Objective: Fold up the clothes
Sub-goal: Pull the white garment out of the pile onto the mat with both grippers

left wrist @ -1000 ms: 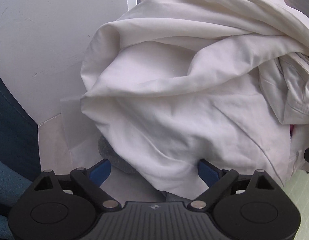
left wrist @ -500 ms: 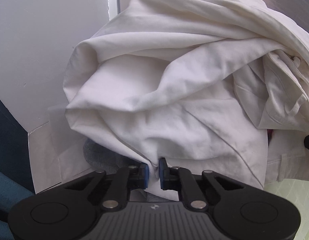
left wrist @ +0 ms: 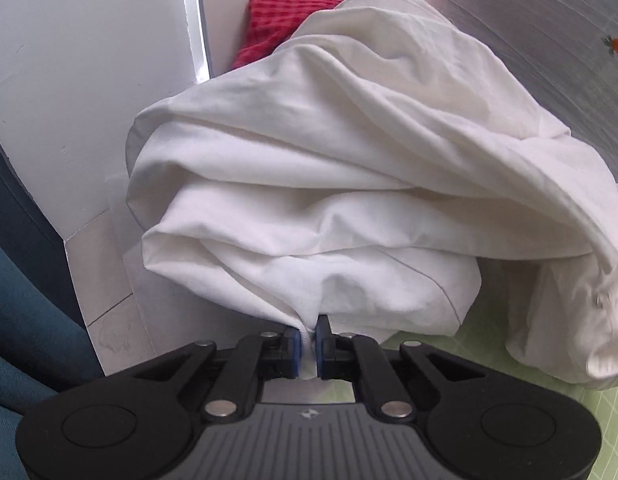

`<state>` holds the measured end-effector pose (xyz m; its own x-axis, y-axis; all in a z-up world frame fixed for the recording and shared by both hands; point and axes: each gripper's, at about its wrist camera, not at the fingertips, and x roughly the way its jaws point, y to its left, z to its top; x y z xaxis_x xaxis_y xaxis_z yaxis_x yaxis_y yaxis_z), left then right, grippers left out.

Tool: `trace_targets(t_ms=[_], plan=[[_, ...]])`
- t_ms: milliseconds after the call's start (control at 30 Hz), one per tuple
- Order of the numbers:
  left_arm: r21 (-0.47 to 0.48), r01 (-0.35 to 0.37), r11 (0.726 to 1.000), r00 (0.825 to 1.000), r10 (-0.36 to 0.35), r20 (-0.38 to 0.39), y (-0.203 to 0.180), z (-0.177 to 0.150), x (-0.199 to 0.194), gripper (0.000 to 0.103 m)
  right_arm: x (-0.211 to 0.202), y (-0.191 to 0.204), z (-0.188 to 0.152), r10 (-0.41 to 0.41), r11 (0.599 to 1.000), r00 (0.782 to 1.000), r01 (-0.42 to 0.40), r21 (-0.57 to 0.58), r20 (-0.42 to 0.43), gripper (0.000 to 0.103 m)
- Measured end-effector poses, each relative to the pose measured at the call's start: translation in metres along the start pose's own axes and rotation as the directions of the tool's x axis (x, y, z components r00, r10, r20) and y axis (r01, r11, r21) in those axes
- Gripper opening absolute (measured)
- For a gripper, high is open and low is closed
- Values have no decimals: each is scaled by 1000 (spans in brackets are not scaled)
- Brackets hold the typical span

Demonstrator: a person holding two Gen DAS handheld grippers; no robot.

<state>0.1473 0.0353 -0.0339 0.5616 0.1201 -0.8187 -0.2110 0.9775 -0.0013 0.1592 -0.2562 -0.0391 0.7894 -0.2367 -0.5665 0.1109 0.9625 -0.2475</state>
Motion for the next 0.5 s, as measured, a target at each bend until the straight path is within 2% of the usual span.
trace_targets(t_ms=[100, 200, 267, 400, 500], plan=[[62, 33, 998, 999, -31, -28, -23, -21, -6, 8, -23, -55, -42, -160, 987, 985, 160, 0, -58, 26], [118, 52, 992, 998, -48, -38, -19, -55, -9, 8, -45, -113, -81, -282, 956, 951, 289, 43, -127, 26], [146, 69, 987, 997, -65, -33, -34, -70, -22, 8, -63, -145, -104, -347, 931, 925, 360, 66, -152, 26], [192, 104, 976, 995, -100, -28, -68, -102, -53, 8, -105, -201, -152, -434, 880, 879, 461, 115, -200, 26], [216, 126, 968, 992, -121, -37, -98, -128, -70, 8, -137, -241, -182, -472, 854, 852, 505, 125, -226, 26]])
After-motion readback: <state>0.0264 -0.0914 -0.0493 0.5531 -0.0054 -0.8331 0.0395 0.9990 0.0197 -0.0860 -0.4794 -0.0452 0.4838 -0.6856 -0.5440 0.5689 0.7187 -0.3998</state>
